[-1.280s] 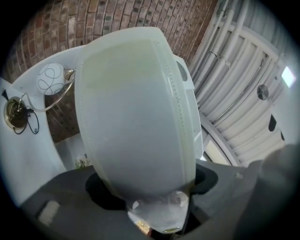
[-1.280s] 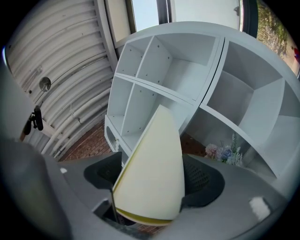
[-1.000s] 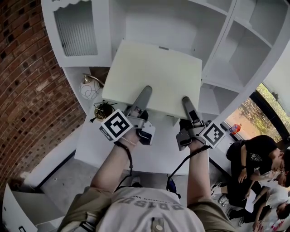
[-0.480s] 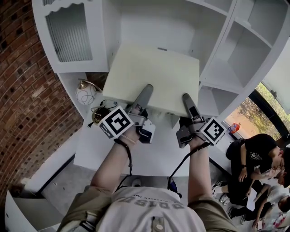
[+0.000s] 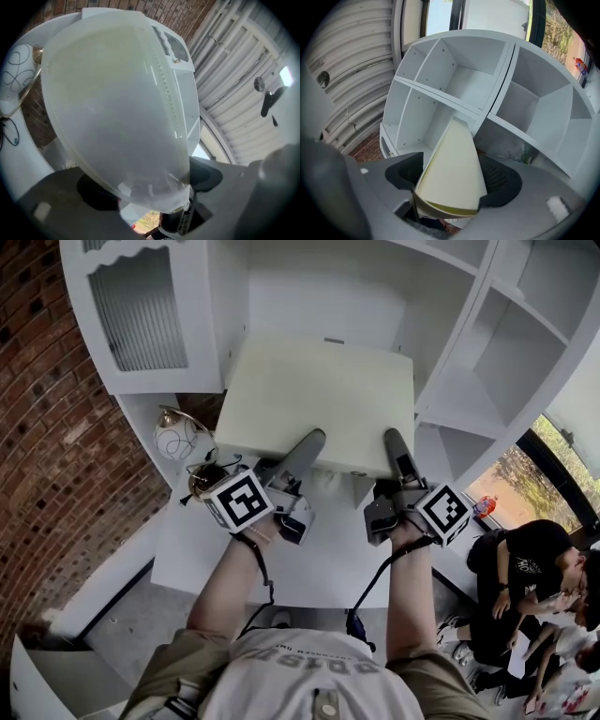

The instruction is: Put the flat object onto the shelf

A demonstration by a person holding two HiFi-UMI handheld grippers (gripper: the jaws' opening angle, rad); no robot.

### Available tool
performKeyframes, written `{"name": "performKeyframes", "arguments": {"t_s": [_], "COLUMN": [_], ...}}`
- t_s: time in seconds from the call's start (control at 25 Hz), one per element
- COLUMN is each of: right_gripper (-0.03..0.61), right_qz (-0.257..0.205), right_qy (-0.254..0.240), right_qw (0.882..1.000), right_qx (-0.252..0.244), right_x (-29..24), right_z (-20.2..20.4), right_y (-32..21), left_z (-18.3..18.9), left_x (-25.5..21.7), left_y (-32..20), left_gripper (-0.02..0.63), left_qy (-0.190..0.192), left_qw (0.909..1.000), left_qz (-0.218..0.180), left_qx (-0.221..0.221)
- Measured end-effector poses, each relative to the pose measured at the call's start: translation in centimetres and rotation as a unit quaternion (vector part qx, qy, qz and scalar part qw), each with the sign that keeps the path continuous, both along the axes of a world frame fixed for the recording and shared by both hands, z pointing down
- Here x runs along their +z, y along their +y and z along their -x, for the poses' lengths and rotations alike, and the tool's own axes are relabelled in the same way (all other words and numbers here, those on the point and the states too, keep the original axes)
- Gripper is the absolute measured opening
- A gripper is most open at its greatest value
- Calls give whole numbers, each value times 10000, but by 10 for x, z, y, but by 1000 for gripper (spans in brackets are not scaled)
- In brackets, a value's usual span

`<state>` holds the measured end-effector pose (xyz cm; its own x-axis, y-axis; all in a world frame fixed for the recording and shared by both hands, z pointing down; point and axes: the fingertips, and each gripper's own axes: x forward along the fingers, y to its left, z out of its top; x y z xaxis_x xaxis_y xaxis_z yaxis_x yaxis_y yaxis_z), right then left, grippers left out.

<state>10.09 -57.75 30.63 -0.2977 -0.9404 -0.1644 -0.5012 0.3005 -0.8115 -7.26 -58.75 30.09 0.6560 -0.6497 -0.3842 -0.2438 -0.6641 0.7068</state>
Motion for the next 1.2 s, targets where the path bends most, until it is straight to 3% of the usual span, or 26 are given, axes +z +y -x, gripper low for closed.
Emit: {"name": "performKeyframes", "arguments": {"t_s": [0.28, 0.44, 0.56, 0.76, 0.96, 1.2], "right_gripper": [374, 385, 418, 549, 561, 560], "right_qz": [-36, -184, -520, -1129, -1305, -1130], "right_qy": [-91, -109, -108, -38, -63, -181], "right_qw": [9999, 9998, 9984, 9898, 9829, 9803], "right_qx": [80, 62, -183, -866, -1297, -1612], "right_x": [-1, -7, -18, -40, -40, -20], "right_z": [-2, -6, -1, 18, 33, 65], "right_y": [-4, -5, -5, 5, 21, 28], "left_z": [2, 4, 5, 11, 16, 12], "left_x": [4, 10, 1, -16, -28, -28], "left_y": [10, 10, 10, 7, 0, -7], "left_gripper": [445, 439, 434, 431, 430, 431], "left_qy": [-60, 6, 249, 693, 904, 859], "left_qw": [9998, 10000, 9996, 9973, 9953, 9955], "left_qz": [-160, 96, 106, 103, 104, 154], "left_qx": [98, 24, -37, -202, -344, -365]}}
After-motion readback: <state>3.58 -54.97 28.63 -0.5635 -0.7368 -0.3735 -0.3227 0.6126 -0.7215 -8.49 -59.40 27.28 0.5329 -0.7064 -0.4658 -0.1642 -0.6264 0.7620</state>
